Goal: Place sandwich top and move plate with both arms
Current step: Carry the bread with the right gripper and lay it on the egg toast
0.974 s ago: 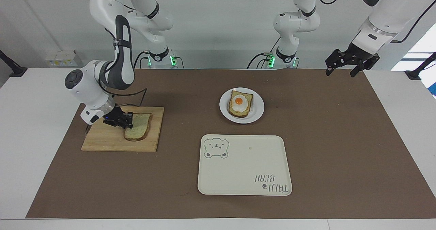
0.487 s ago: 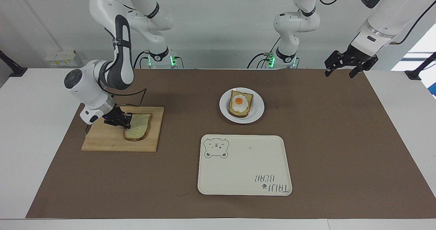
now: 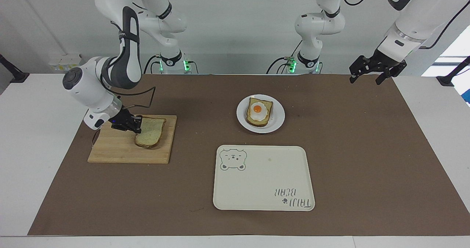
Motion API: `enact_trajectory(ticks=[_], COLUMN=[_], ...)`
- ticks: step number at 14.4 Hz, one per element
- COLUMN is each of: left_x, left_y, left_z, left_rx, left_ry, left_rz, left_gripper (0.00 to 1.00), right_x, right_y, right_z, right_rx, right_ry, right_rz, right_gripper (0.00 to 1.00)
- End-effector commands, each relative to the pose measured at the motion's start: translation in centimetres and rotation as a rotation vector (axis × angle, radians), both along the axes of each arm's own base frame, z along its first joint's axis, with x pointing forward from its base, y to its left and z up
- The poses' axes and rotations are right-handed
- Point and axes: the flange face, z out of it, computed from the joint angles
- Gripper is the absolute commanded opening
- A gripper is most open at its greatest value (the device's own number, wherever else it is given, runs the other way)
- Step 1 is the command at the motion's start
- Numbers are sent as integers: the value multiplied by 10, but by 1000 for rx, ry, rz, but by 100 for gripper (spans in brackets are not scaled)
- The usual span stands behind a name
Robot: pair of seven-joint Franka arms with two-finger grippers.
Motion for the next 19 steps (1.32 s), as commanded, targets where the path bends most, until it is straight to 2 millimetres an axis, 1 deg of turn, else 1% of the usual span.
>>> enact_trajectory(ticks=[1,4,7,9,14,16,18,19], left_x=[-8,-9,-9,-10,-9,-9,-8,-8], left_y=[-1,-1,-1,-1,6,17,34,37], left_z=[-3,-11,-9,-8,-21,-25,-35,-42], left_rx=[-11,-15,-24,-26,-64,-111,-179,-205], left_ry=[-14,-23,-28,-32,-39,-40,-43,-41], left_rz=[-5,-1,1,-5,-46,-60,-86,-95], left_gripper=[100,100,100,100,100,100,100,100], right_x=[-4,-10,-11,-11,-17,-23,-31,-35], right_y=[7,20,46,74,151,192,225,240], right_z=[26,40,43,43,47,49,53,54], right_rx=[33,51,57,57,81,68,68,80], right_ry=[0,22,40,48,91,107,115,121], right_rz=[0,26,76,109,51,33,20,26], right_gripper=[0,0,0,0,0,0,0,0])
